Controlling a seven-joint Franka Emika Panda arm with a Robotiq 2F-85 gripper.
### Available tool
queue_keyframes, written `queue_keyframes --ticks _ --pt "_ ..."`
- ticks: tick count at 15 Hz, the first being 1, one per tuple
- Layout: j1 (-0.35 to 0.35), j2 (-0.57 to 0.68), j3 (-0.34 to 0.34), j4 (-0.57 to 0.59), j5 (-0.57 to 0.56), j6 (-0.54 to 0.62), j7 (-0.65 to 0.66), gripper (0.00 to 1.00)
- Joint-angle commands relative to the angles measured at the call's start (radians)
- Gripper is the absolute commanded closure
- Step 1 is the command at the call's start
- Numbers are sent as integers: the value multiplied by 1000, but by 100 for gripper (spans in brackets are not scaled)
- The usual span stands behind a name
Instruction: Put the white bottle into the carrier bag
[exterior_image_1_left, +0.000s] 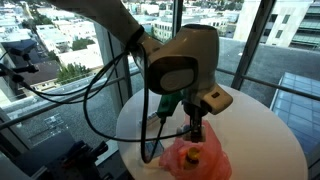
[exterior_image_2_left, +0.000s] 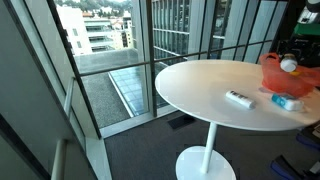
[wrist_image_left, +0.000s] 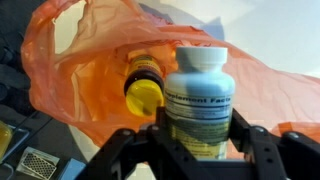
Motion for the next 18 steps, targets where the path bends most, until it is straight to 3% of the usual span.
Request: queue_keyframes --ticks 1,18 --pt "6 61 0 65 31 -20 -35 64" --pt "35 204 -6 157 34 -25 -49 64"
